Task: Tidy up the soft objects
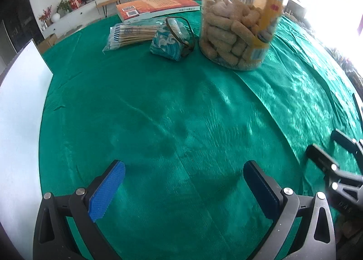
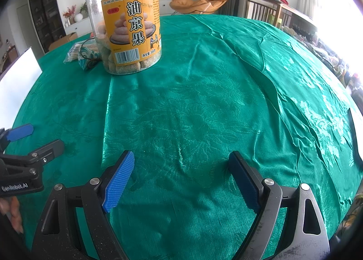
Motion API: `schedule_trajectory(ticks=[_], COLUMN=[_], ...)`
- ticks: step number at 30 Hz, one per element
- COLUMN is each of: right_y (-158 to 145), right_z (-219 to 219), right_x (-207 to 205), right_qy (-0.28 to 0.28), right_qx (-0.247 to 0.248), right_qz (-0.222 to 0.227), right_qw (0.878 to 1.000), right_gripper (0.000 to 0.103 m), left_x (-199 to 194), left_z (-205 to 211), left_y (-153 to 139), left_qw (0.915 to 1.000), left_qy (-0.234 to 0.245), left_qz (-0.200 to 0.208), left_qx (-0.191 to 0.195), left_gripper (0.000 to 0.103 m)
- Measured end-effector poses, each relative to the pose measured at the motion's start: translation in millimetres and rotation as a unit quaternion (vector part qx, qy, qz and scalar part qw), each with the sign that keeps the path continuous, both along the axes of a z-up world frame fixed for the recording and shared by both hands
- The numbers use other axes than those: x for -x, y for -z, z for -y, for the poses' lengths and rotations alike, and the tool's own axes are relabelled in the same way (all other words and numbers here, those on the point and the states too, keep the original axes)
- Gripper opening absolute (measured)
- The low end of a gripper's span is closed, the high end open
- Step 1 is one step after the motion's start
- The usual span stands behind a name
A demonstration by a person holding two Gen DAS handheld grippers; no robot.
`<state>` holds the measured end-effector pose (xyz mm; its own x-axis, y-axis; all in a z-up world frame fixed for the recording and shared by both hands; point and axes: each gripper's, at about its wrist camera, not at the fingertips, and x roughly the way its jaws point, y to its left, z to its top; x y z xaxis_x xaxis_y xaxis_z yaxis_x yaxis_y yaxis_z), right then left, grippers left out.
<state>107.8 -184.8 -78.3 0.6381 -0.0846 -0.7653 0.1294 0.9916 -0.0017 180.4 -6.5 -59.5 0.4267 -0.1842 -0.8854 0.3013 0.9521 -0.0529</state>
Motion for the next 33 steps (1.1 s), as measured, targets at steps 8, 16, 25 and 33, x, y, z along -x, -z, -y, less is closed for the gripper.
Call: schedule_trajectory(ticks=[8, 16, 25, 33], right_y=[-0.1, 0.4, 1.8, 1.9], right_z=[-0.1, -0.6, -0.8, -0.4], right_x=[0.1, -0.6, -1.9, -1.8], right_qy=[0.0, -0.002, -0.004, -0.004], right_qx=[0.0, -0.001, -0.001, -0.003], right_qz=[0.0, -0.001, -0.002, -0.001], right_qw=[1.0, 1.0, 1.0, 1.0], right_gripper=[0.087, 0.089, 0.09, 0.09], left_x=[-141.9, -252.9, -204.7, -62.8], left_z=[-27.0, 4.7, -14.7, 22.3], left_y=[-68.5, -30.3, 14.4, 12.2], left_qw=[0.9948, 0.9932, 0.9991, 0.9902], left_qy=[-0.084, -0.093, -0.028, 0.116], left_qz=[0.044, 0.054, -0.032, -0.067], left_qx=[0.037, -0.044, 0.006, 0.039], left_gripper=[0.103, 0.103, 0.102, 0.102])
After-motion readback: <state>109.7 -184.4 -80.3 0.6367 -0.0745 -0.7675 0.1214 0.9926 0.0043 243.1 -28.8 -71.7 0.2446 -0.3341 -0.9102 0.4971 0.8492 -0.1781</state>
